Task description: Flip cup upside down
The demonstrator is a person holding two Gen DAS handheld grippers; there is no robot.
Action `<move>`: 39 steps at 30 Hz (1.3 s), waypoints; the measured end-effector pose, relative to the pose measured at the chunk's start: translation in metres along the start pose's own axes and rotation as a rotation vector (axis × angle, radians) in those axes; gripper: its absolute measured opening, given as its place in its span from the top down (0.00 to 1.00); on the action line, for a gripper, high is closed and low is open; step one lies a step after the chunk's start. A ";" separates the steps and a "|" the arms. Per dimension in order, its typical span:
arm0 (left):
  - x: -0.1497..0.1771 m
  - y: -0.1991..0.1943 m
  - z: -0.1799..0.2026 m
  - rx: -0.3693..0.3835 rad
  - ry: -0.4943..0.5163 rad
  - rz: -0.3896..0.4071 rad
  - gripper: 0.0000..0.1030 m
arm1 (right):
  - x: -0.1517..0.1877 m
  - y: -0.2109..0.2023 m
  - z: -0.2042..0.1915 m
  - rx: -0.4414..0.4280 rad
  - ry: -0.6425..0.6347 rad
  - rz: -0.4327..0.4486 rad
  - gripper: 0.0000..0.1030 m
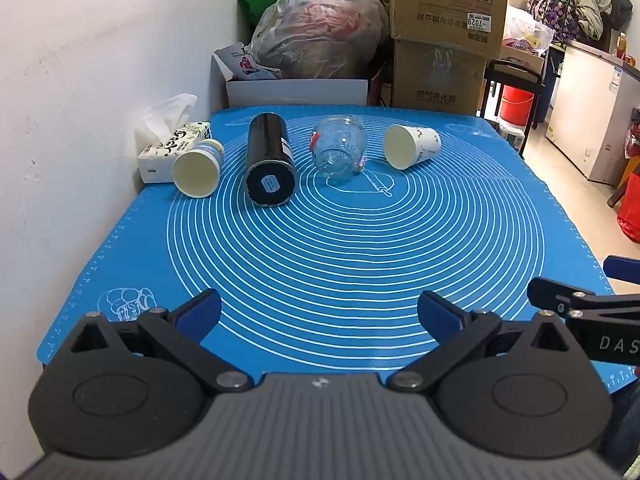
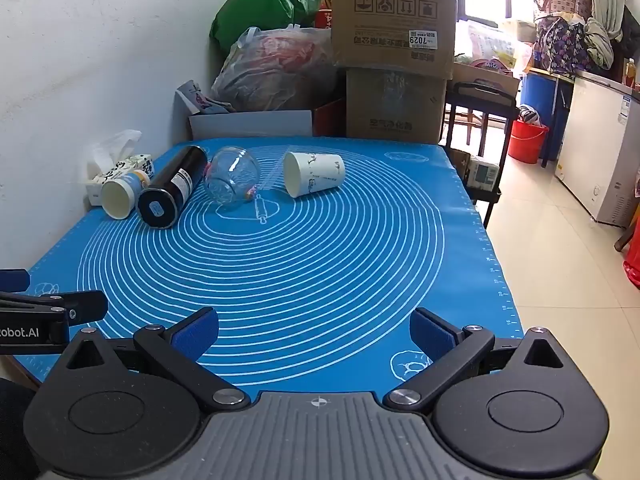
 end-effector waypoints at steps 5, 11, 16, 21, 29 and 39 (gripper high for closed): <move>0.000 -0.001 -0.006 0.007 -0.005 0.003 0.00 | -0.001 -0.001 0.000 0.004 -0.006 0.002 0.00; 0.001 0.001 0.003 -0.003 0.014 0.008 0.00 | 0.001 0.001 -0.001 -0.002 -0.004 -0.003 0.00; 0.001 0.000 0.004 -0.005 0.015 0.016 0.00 | 0.003 0.004 -0.004 -0.005 -0.012 -0.006 0.00; 0.000 -0.002 0.003 -0.004 0.013 0.021 0.00 | -0.001 -0.003 0.002 -0.002 -0.014 -0.002 0.00; -0.002 -0.003 0.003 -0.002 0.019 0.014 0.00 | 0.001 0.000 0.000 0.001 -0.017 -0.001 0.00; -0.002 -0.003 0.004 0.001 0.022 0.014 0.00 | 0.002 0.001 0.000 0.001 -0.017 -0.001 0.00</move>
Point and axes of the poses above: each gripper's, at about its wrist camera, not at the fingertips, and y roughly the way its jaws point, z to its right, x to its underside, the point moved 1 cm from there along y, roughly the way its jaws point
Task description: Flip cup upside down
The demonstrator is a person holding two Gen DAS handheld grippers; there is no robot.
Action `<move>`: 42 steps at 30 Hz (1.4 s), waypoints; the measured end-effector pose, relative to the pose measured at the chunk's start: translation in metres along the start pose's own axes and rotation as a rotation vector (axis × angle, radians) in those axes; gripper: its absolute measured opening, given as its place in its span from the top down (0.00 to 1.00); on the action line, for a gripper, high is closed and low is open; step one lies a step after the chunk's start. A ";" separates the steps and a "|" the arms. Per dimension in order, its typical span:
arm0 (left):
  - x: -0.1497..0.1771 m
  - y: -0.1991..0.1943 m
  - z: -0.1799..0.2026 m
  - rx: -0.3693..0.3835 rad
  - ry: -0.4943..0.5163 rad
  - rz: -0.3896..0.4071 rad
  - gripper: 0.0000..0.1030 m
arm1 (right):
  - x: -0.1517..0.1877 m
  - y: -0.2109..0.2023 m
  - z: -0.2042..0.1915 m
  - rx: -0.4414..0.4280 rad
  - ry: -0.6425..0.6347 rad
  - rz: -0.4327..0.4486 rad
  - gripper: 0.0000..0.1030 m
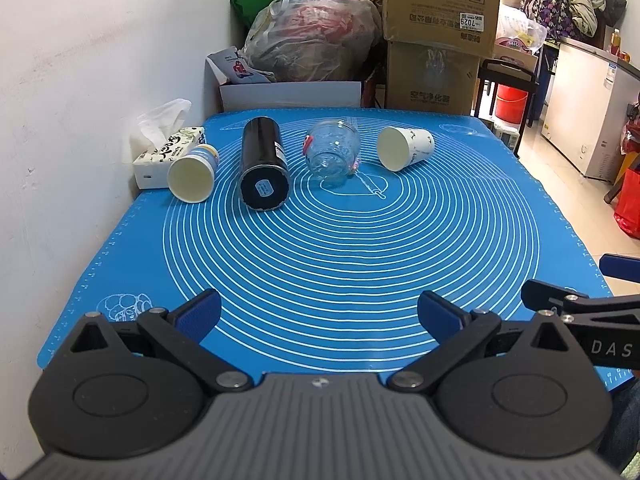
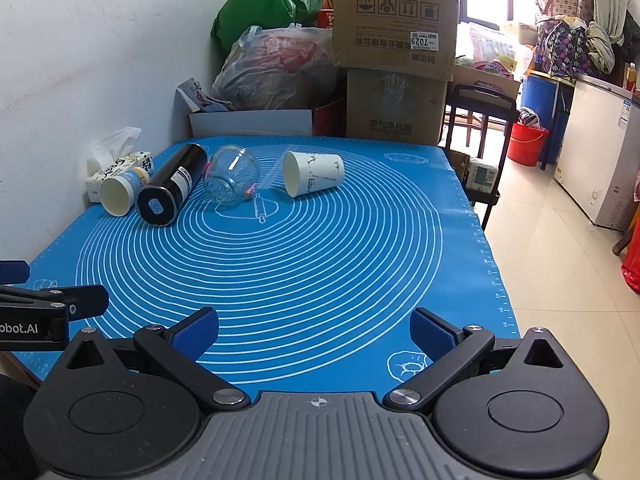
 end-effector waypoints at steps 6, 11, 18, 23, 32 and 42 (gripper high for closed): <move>0.001 0.002 0.003 -0.001 0.000 -0.003 0.00 | 0.000 0.001 0.000 0.001 -0.001 -0.001 0.00; 0.001 0.002 0.004 -0.001 -0.002 -0.006 0.00 | 0.001 0.001 0.000 0.001 0.000 -0.002 0.00; 0.001 0.004 0.003 0.000 -0.002 -0.009 0.00 | 0.005 0.002 0.000 -0.003 -0.003 -0.006 0.00; 0.002 0.004 0.002 -0.001 -0.002 -0.008 0.00 | 0.006 0.006 0.002 0.004 0.000 -0.006 0.00; 0.000 0.005 0.005 0.006 0.011 -0.008 0.00 | 0.003 0.006 0.003 0.006 0.000 -0.007 0.00; -0.002 0.010 0.003 0.000 0.004 -0.013 0.00 | 0.000 0.007 0.005 0.006 -0.003 -0.008 0.00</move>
Point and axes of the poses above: each gripper's, at about its wrist camera, not at the fingertips, and y roughly the way its jaws point, z to its right, x to its underside, the point moved 1 cm from there along y, roughly the way its jaws point
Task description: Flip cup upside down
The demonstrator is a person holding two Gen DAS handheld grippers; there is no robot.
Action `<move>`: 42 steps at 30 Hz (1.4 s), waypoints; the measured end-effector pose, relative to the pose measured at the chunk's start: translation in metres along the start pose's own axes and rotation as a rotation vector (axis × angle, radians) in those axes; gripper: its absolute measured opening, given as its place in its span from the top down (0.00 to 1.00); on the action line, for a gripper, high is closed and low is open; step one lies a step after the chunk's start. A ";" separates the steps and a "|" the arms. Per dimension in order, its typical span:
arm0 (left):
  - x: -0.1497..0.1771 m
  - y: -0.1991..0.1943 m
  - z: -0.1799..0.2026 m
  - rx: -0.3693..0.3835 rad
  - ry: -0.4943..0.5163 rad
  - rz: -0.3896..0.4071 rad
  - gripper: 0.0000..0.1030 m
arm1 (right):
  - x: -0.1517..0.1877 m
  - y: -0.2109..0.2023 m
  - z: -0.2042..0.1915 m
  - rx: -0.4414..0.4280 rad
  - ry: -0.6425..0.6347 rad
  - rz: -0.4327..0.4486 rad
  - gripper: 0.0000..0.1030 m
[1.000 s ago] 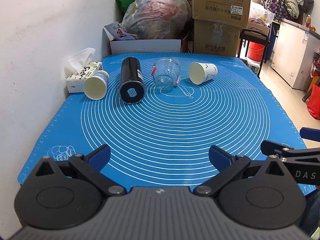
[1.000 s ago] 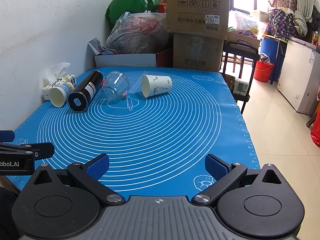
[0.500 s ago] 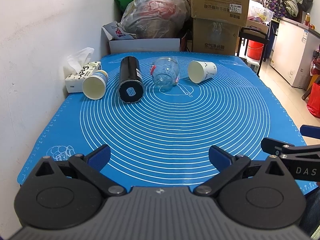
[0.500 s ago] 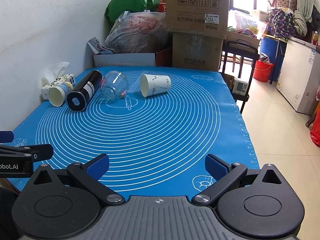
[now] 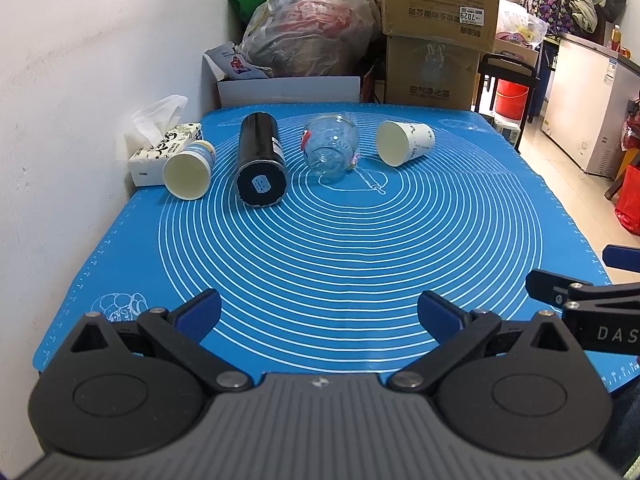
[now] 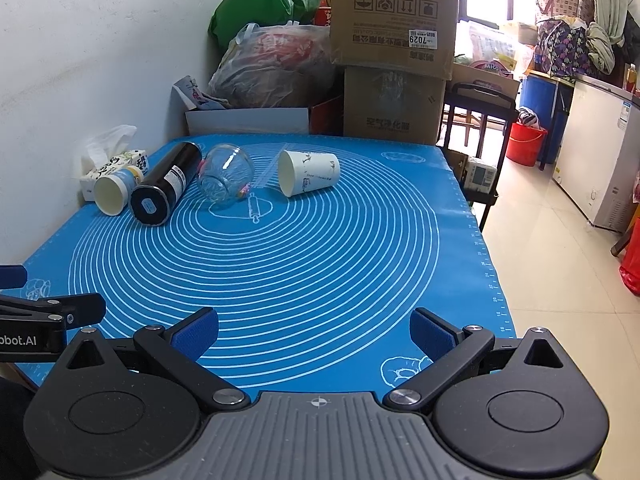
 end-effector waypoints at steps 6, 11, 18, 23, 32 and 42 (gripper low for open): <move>0.000 0.006 -0.001 -0.003 -0.001 -0.006 0.00 | -0.002 0.006 0.000 -0.002 -0.005 -0.008 0.00; 0.000 0.012 -0.002 -0.001 -0.004 -0.009 0.00 | -0.002 0.012 0.001 -0.005 0.002 -0.014 0.00; -0.012 0.028 -0.011 -0.007 -0.018 0.020 0.00 | -0.004 0.023 0.004 -0.004 0.009 -0.015 0.00; -0.038 0.050 -0.020 -0.071 -0.004 0.080 0.00 | -0.009 0.034 0.010 0.012 0.018 -0.013 0.00; -0.101 0.120 -0.038 -0.147 0.041 0.105 0.00 | -0.019 0.062 0.023 0.037 0.055 -0.026 0.00; -0.136 0.209 -0.047 -0.218 0.090 0.014 0.00 | -0.024 0.089 0.040 0.050 0.092 -0.043 0.00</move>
Point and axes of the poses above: each gripper's, at about its wrist camera, not at the fingertips, and y roughly the way its jaws point, z to its right, x to its underside, the point moved 1 cm from there along y, roughly the way its jaws point
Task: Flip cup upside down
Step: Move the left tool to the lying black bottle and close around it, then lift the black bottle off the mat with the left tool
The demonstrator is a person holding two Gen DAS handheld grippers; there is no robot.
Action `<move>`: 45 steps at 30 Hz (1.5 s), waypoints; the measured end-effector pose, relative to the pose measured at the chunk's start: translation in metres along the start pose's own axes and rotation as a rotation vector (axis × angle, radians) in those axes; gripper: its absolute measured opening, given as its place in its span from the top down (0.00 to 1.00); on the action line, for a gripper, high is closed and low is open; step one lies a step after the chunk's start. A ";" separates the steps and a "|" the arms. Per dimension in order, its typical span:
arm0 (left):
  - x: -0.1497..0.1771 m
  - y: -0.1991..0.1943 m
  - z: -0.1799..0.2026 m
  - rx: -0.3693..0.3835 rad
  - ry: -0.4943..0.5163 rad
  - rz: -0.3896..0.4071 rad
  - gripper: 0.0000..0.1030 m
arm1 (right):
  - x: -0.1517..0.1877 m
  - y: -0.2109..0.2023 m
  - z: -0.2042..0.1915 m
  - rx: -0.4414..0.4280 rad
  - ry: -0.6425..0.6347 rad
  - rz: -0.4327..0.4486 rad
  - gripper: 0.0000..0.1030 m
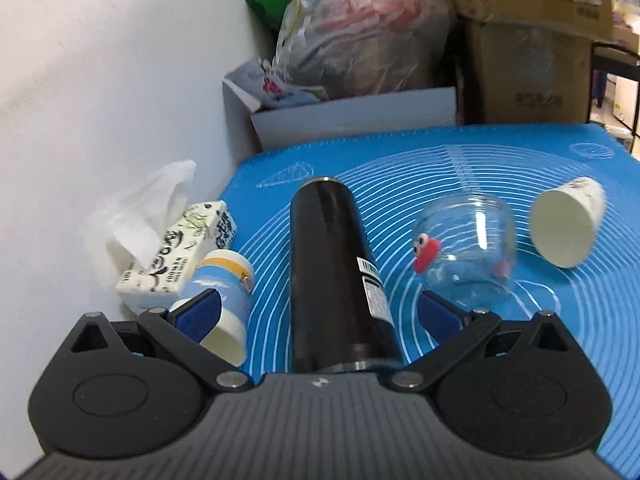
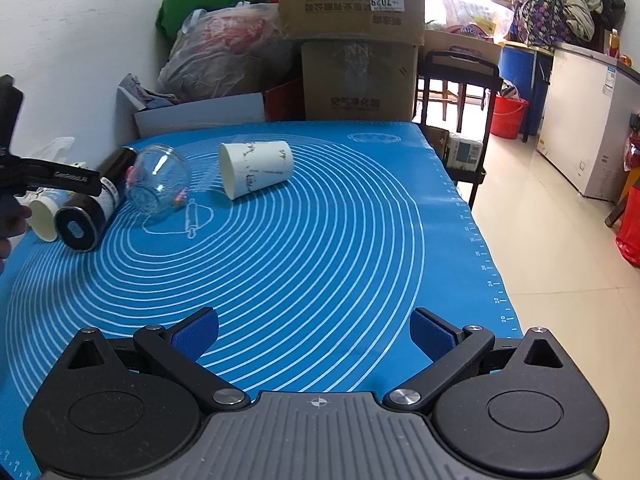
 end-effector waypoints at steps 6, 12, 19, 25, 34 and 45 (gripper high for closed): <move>-0.004 0.038 -0.001 0.019 -0.038 -0.067 0.01 | 0.002 0.009 0.008 0.011 0.017 -0.015 0.00; -0.001 0.060 0.004 0.053 -0.044 -0.157 0.32 | 0.003 0.013 0.011 0.017 0.029 -0.025 0.00; -0.001 0.060 0.003 0.055 -0.069 -0.162 0.34 | 0.004 0.014 0.009 0.019 0.024 -0.028 0.00; -0.001 0.049 -0.002 0.051 -0.082 -0.155 0.34 | 0.002 0.013 0.008 0.024 0.021 -0.022 0.00; 0.004 0.020 -0.012 0.075 -0.118 -0.149 0.34 | 0.002 0.004 0.005 0.022 0.019 -0.008 0.00; 0.036 -0.057 -0.015 0.081 -0.141 -0.086 0.35 | 0.005 -0.025 -0.006 -0.001 0.010 0.027 0.00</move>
Point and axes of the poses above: each gripper's, at about its wrist camera, not at the fingertips, and y roughly the way its jaws point, z to its right, x to its underside, the point moved 1 cm from there along y, roughly the way its jaws point
